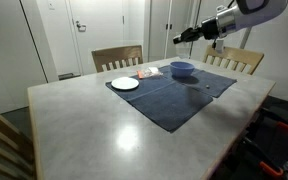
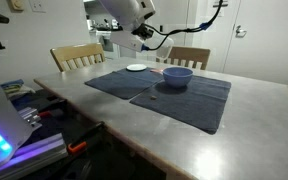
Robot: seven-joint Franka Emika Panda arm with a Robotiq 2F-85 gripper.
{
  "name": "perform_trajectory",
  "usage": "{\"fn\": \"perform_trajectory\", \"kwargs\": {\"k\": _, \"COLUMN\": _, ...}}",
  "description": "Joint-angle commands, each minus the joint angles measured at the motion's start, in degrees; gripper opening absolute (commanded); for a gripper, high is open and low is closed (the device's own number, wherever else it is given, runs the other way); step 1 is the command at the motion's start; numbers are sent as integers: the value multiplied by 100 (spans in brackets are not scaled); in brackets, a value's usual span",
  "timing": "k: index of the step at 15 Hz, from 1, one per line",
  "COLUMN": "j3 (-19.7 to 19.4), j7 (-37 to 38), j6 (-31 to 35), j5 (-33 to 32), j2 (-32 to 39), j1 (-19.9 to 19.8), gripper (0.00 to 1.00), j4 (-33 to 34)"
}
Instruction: Pour the contents in the container into the bowl.
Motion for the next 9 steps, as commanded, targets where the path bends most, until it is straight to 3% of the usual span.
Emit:
{"fn": "perform_trajectory", "kwargs": {"k": 1, "j3": 529, "j7": -213, "j6": 1576, "j5": 155, "j2": -149, "j1": 226, "gripper": 2, "j4": 297}}
{"fn": "perform_trajectory", "kwargs": {"k": 6, "j3": 1072, "j7": -302, "j6": 3733, "j5": 219, "j2": -10, "j1": 743, "gripper": 2, "j4": 797}}
{"fn": "perform_trajectory", "kwargs": {"k": 9, "j3": 1399, "j7": -83, "j6": 4656, "j5": 89, "j2": 218, "j1": 1015, "gripper": 2, "j4": 1048}}
